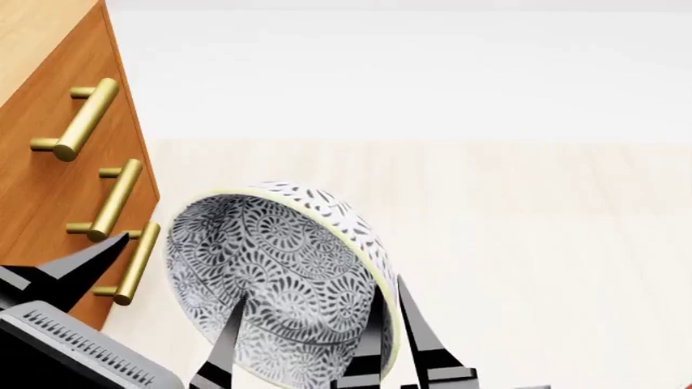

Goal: Put the bowl on top of the cabinet.

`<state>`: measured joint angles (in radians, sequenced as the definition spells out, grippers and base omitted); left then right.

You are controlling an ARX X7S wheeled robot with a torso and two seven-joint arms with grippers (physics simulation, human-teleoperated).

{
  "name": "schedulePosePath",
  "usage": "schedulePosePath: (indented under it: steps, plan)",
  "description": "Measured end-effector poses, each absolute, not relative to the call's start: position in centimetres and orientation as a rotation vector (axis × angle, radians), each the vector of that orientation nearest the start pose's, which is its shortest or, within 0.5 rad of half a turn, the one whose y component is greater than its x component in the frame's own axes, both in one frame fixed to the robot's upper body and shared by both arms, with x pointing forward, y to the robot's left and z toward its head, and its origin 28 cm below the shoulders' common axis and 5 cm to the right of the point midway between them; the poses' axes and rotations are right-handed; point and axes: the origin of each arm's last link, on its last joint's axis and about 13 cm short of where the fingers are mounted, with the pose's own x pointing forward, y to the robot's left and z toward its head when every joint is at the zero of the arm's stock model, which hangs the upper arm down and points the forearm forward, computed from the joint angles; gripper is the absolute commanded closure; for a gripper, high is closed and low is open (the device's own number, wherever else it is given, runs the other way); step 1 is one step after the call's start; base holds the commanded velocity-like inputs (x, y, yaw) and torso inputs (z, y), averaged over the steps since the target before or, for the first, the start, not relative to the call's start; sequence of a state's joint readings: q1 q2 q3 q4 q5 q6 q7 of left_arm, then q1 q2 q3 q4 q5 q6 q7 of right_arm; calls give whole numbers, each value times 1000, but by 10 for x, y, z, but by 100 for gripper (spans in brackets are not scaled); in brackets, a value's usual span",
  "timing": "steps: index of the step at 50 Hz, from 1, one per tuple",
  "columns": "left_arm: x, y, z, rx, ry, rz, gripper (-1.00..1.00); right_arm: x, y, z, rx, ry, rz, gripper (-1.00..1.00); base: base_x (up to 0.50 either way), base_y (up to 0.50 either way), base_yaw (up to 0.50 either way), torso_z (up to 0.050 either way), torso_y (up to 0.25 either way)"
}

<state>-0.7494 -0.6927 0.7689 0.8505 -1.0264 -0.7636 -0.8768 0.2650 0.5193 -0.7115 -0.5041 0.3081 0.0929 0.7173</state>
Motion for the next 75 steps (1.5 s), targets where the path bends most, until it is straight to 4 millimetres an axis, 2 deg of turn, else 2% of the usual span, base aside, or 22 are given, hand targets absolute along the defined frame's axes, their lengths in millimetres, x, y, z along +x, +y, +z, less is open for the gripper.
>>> schedulePosePath:
  steps: [44, 75]
  plan:
    - [210, 183, 186, 236, -54, -317, -100, 195, -60, 110, -37, -357, 136, 100, 0, 0, 0, 0, 0]
    - [218, 185, 179, 219, -39, -309, -100, 195, -60, 109, -34, -356, 139, 100, 0, 0, 0, 0, 0]
